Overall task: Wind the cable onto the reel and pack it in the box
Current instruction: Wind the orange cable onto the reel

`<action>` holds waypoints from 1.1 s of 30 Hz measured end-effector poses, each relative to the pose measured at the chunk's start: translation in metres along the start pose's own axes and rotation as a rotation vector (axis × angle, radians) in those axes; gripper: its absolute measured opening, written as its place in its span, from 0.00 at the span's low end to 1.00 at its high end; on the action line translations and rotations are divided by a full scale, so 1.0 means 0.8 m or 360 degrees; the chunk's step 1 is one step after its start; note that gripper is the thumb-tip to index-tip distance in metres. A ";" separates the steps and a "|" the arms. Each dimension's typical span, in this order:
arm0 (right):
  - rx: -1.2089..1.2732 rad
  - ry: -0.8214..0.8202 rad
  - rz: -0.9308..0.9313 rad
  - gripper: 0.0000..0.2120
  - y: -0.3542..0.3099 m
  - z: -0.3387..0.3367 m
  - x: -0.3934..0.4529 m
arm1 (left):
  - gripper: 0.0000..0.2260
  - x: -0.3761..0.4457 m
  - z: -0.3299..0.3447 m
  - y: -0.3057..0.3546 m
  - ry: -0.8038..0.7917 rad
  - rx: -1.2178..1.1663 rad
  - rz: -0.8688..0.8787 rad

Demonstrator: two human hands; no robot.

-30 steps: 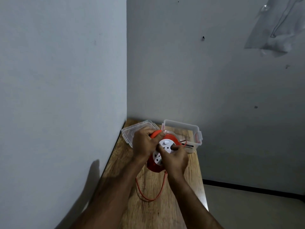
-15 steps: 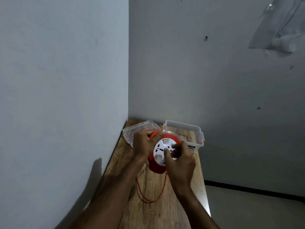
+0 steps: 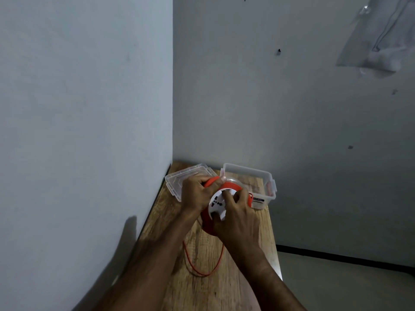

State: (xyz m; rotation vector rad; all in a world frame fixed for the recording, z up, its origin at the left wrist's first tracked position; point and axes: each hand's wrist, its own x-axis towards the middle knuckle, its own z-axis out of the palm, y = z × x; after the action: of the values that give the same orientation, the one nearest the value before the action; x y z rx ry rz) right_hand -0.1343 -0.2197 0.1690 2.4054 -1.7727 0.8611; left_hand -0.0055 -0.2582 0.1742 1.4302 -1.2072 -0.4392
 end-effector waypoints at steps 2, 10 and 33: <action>0.0110 0.0058 -0.0032 0.35 0.005 0.005 0.003 | 0.10 0.001 -0.001 0.000 -0.0022 -0.0010 0.0023; 0.0721 0.0117 0.0311 0.30 0.000 0.010 0.000 | 0.13 0.004 -0.002 -0.008 -0.0045 0.0028 0.0053; 0.0193 0.0273 0.0120 0.23 0.001 0.004 -0.014 | 0.13 0.007 0.012 -0.019 0.0045 0.0006 -0.0075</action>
State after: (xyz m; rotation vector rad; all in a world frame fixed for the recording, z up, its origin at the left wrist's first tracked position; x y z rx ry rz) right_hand -0.1361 -0.2114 0.1611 2.2655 -1.8054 1.1771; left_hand -0.0052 -0.2703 0.1602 1.4660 -1.1538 -0.4480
